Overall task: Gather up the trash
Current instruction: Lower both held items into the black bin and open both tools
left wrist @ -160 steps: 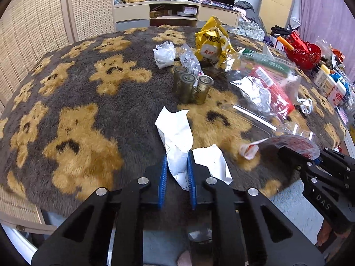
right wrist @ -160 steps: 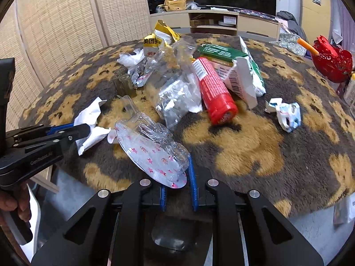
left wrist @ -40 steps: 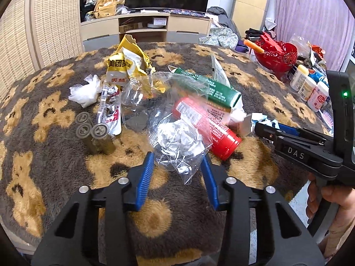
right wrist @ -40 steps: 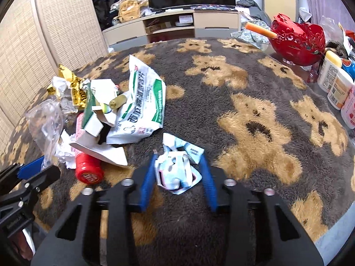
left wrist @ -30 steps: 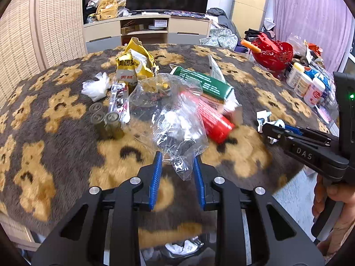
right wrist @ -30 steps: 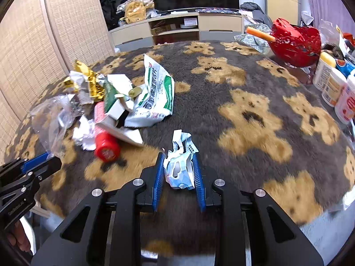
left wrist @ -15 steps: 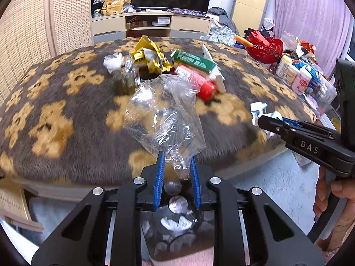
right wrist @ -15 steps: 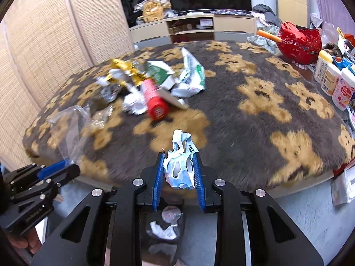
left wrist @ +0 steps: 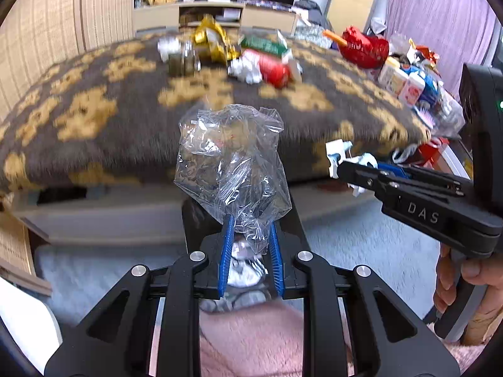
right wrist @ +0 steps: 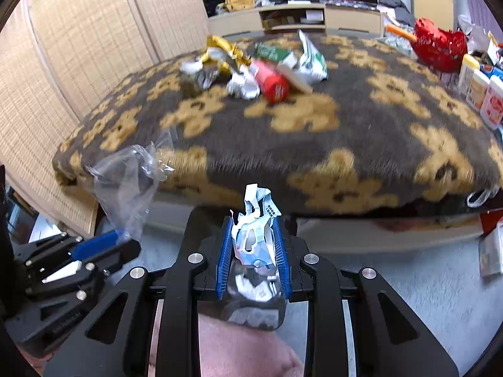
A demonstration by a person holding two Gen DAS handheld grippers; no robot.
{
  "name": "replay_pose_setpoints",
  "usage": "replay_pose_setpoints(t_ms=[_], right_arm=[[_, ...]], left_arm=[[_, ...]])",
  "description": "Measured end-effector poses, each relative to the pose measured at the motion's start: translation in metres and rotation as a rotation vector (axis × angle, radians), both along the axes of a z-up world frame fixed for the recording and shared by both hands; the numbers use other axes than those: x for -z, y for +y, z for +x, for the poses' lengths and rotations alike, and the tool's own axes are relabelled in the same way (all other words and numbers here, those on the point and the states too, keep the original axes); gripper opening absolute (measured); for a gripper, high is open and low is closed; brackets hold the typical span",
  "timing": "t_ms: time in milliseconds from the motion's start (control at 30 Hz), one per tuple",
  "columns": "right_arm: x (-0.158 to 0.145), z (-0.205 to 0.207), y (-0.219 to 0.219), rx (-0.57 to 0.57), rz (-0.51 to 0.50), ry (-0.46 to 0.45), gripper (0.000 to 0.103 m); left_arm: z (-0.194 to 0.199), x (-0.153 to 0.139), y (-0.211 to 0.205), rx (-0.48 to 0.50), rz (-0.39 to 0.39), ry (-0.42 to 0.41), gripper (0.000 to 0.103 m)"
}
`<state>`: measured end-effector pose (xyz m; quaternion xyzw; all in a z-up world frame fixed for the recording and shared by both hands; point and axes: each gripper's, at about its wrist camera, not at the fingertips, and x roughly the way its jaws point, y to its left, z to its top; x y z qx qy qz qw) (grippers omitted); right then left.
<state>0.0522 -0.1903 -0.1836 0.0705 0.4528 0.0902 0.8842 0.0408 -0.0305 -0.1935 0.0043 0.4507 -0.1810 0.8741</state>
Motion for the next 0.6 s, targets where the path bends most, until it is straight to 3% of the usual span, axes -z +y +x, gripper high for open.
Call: replay_pose_setpoints(t_ms=[600], right_arm=[[0.096, 0.013, 0.014, -0.010, 0.036, 0.246, 0.027]], left_arm=[[0.014, 0.090, -0.003, 0.018, 0.000, 0.236, 0.021]])
